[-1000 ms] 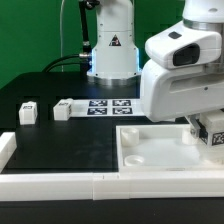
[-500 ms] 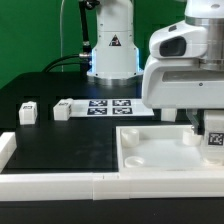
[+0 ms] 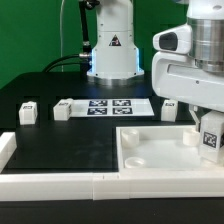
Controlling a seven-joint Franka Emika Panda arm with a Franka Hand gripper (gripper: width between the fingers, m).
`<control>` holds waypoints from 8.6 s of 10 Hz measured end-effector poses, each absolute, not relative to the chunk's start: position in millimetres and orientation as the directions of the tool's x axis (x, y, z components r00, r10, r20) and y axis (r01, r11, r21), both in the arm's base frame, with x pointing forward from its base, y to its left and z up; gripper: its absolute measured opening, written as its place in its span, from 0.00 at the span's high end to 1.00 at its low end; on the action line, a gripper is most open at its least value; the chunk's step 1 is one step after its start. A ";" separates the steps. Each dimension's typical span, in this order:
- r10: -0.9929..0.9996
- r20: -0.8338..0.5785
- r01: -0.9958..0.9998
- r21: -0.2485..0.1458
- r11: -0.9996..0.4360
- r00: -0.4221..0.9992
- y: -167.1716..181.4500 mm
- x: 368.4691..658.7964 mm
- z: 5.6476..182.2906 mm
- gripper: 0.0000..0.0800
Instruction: Assemble one leg
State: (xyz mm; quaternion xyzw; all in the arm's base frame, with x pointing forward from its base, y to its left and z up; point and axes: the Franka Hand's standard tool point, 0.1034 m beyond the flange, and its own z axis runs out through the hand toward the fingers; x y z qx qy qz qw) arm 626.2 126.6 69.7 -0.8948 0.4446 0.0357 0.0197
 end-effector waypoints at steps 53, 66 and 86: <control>-0.213 0.005 -0.213 0.004 -0.977 0.977 124.1 631.6 71.7 0.64; -0.659 -0.018 -0.659 -0.025 -0.752 0.752 116.6 631.8 69.1 0.20; -0.503 -0.015 -0.503 0.005 -0.864 0.864 119.4 624.9 65.0 0.64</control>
Offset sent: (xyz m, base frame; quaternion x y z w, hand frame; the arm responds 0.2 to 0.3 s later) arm 0.0000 0.0000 0.0000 0.0000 0.0000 0.0000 1.0000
